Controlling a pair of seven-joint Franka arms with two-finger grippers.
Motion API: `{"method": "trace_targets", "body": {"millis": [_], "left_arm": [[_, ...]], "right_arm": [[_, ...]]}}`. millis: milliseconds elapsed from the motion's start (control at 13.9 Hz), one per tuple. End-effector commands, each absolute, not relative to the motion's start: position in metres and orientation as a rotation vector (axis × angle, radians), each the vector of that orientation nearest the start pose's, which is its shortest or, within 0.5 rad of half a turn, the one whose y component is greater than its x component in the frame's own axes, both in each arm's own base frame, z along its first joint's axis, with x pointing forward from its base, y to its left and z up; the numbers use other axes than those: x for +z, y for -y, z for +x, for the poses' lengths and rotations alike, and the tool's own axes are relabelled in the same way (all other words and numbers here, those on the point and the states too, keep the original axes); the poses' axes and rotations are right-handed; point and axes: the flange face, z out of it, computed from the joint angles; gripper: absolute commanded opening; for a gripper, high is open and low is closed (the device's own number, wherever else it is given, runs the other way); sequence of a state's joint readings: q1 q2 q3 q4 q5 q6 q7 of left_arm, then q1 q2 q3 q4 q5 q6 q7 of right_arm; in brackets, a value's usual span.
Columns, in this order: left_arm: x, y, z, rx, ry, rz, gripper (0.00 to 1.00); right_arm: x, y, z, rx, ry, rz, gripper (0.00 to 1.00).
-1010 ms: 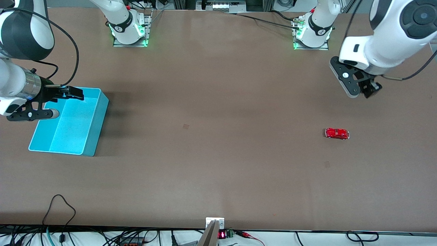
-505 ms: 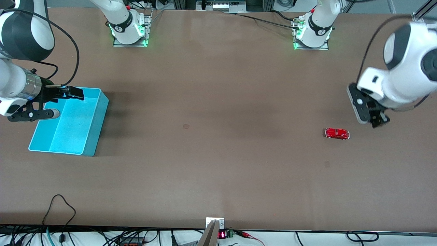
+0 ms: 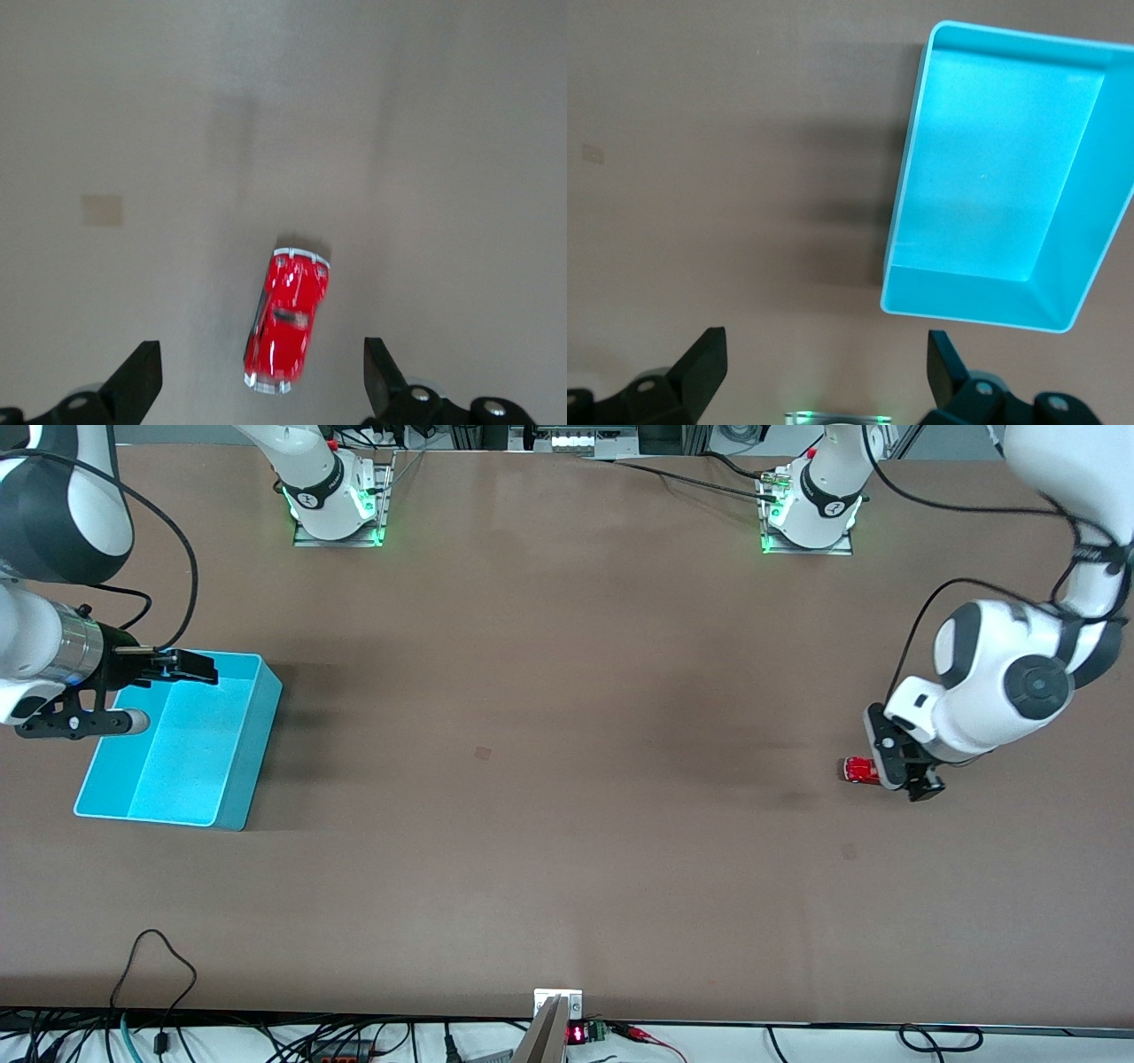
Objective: Wind red beetle toy and store in blue box
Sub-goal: 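Grasp the red car with the left gripper and press it down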
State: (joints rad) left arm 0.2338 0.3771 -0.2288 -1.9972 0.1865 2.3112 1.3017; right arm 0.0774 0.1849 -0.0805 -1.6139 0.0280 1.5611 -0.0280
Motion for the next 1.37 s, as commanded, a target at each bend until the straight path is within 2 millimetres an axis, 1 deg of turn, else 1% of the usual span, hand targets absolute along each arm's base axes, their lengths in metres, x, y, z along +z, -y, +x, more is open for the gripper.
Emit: {"method": "trace_targets", "body": {"millis": [0, 144, 216, 505, 577, 721, 793, 865, 1010, 1082, 1154, 1298], "left_arm": [[0.241, -0.033, 0.606, 0.059, -2.125, -2.279, 1.00], [0.209, -0.047, 0.602, 0.053, -2.158, -2.283, 1.00], [0.200, -0.050, 0.596, 0.057, -2.164, -2.292, 1.00], [0.187, -0.047, 0.579, 0.066, -2.182, -2.292, 0.99], [0.185, -0.049, 0.578, 0.065, -2.185, -2.293, 0.88], [0.188, -0.049, 0.579, 0.062, -2.208, -2.268, 0.38], [0.195, -0.049, 0.581, 0.054, -2.195, -2.266, 0.22], [0.198, -0.049, 0.581, 0.051, -2.181, -2.273, 0.16], [0.197, -0.049, 0.580, 0.057, -2.133, -2.323, 0.14], [0.194, -0.049, 0.579, 0.069, -2.085, -2.374, 0.09], [0.194, -0.048, 0.578, 0.072, -2.059, -2.397, 0.07], [0.192, -0.047, 0.578, 0.074, -2.066, -2.395, 0.07]], "right_arm": [[0.499, -0.002, 0.589, 0.388, -0.035, -3.078, 1.00], [0.498, -0.002, 0.587, 0.414, -0.046, -3.076, 1.00], [0.498, -0.002, 0.587, 0.417, -0.044, -3.075, 1.00], [0.499, -0.004, 0.588, 0.398, -0.034, -3.081, 1.00], [0.500, -0.004, 0.589, 0.382, -0.034, -3.085, 1.00], [0.500, -0.007, 0.593, 0.338, -0.020, -3.097, 1.00], [0.501, -0.007, 0.594, 0.331, -0.005, -3.098, 1.00], [0.500, -0.007, 0.595, 0.323, 0.002, -3.098, 1.00], [0.500, -0.008, 0.595, 0.323, 0.004, -3.099, 1.00], [0.497, -0.010, 0.594, 0.334, 0.005, -3.090, 1.00], [0.491, -0.007, 0.590, 0.362, -0.002, -3.081, 1.00], [0.483, -0.006, 0.584, 0.395, -0.003, -3.074, 1.00]]}}
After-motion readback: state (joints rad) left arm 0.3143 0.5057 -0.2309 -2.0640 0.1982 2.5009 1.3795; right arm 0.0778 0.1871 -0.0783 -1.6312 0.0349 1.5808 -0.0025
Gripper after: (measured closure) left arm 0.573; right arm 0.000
